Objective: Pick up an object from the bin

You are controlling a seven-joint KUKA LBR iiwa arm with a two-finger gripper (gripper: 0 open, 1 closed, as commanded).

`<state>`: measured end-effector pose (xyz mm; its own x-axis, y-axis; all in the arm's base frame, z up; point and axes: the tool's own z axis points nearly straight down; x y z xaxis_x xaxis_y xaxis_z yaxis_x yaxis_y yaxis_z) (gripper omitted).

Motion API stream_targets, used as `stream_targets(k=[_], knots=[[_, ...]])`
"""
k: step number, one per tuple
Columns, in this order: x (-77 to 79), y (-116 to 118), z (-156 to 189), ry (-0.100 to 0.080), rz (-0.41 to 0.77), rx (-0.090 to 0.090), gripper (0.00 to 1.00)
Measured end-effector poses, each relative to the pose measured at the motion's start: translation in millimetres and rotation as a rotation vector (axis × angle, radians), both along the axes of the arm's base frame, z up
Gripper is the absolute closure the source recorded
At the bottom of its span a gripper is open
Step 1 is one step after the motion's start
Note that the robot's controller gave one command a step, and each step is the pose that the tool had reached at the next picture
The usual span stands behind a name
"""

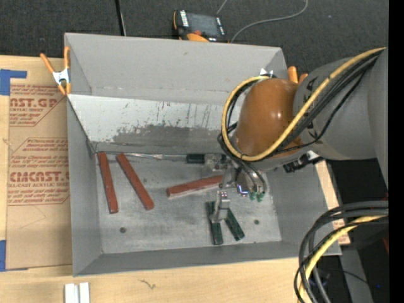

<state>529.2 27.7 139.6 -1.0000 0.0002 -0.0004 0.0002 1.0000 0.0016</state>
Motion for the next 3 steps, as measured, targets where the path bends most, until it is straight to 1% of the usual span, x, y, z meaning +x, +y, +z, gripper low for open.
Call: stream_targets(k=[1,2,3], knots=[[64.4,9.7,-70.1,-0.009,0.109,-0.001,0.0],[62.9,9.5,-68.6,-0.003,0.108,0.0,1.0],[10.4,-21.1,157.5,-0.01,0.335,-0.003,1.0]])
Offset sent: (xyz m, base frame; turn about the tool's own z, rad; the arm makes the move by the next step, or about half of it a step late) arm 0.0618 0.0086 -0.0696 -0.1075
